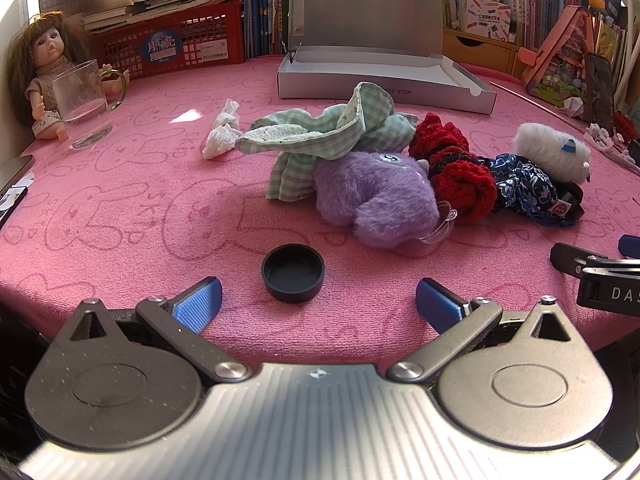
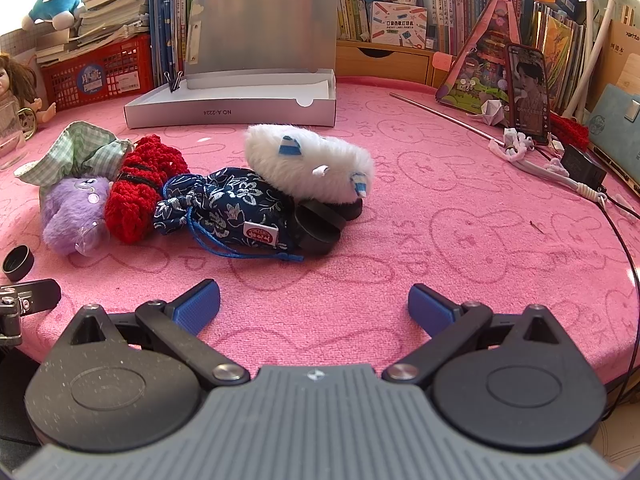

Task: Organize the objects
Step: 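Move both grippers toward the two black round caps on the table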

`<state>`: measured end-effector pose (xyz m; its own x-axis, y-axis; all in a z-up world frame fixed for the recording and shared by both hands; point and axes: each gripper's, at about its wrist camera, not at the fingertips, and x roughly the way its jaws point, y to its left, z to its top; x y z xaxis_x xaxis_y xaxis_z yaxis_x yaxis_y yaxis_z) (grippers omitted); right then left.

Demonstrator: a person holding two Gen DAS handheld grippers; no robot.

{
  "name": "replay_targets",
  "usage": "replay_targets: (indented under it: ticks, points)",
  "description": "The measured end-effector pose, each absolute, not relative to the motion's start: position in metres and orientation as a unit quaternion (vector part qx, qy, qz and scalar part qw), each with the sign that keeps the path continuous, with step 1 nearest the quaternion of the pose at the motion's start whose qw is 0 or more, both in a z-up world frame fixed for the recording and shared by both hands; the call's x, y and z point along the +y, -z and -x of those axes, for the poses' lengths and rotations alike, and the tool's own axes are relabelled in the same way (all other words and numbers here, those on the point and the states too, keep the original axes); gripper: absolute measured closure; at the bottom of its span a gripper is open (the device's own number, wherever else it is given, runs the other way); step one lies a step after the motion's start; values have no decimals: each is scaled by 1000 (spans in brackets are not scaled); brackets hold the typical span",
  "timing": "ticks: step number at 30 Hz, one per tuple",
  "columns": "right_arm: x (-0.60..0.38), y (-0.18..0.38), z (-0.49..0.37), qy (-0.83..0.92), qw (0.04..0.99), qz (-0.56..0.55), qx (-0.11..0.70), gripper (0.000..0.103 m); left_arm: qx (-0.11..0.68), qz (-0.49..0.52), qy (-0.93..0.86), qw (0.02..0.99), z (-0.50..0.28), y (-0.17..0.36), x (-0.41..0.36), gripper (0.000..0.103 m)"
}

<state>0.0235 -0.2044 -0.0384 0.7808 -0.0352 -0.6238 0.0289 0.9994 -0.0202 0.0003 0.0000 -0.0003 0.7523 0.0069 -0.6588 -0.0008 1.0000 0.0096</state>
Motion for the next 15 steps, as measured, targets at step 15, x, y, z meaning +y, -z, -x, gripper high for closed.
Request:
replay_targets:
  ticks: [15]
  points:
    - [-203, 39, -24, 19, 943, 3, 332, 0, 359, -2, -5, 933, 0, -1, 2, 0]
